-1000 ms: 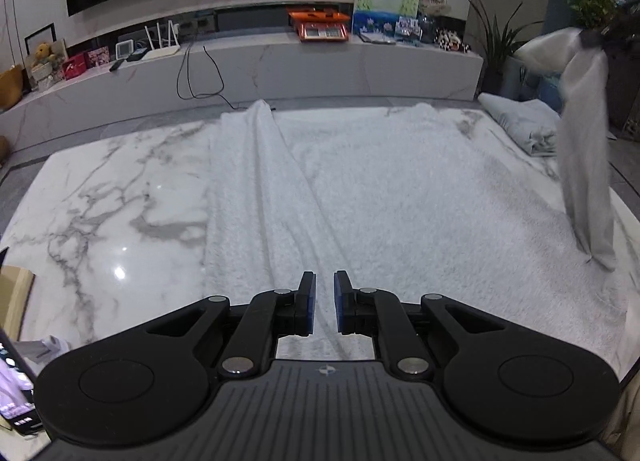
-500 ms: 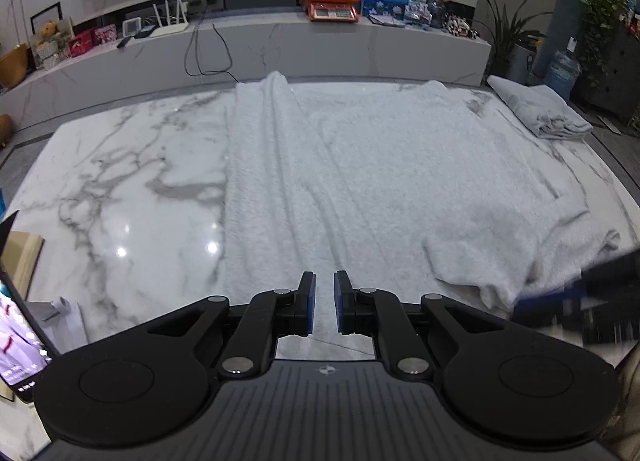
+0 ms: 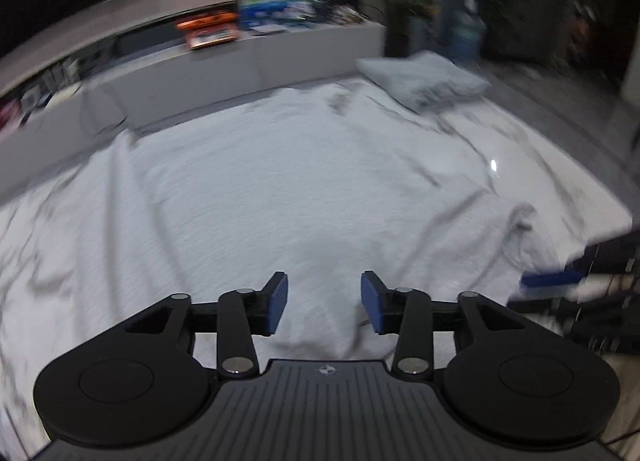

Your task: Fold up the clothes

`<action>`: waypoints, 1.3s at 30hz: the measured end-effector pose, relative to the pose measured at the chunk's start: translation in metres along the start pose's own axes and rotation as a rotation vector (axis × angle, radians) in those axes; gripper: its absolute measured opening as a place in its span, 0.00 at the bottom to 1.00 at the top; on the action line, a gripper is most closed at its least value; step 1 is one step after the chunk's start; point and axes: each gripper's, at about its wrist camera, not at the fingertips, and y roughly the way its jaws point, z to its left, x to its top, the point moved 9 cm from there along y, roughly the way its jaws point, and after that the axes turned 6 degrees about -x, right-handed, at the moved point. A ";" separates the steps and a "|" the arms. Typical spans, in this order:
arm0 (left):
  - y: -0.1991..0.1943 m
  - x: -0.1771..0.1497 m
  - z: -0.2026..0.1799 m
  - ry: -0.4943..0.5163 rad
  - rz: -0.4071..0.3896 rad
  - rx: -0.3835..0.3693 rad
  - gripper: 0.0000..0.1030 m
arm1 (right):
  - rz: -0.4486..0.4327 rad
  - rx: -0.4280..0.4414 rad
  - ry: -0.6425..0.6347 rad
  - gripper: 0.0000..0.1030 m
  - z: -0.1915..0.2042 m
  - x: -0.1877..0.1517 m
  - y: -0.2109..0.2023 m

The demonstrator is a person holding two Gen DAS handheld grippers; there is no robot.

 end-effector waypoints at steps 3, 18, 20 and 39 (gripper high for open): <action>0.025 -0.004 -0.003 -0.019 0.064 0.028 0.40 | -0.023 -0.046 0.082 0.25 -0.030 -0.001 -0.003; -0.057 0.043 0.077 -0.309 -0.154 -0.010 0.02 | 0.027 -0.040 0.198 0.10 -0.045 -0.023 0.028; -0.070 0.051 0.091 -0.317 -0.185 0.023 0.02 | 0.037 -0.054 0.180 0.03 -0.043 -0.026 0.030; -0.065 -0.027 0.163 -0.377 0.025 0.237 0.18 | -0.067 0.085 0.199 0.11 -0.043 -0.023 -0.004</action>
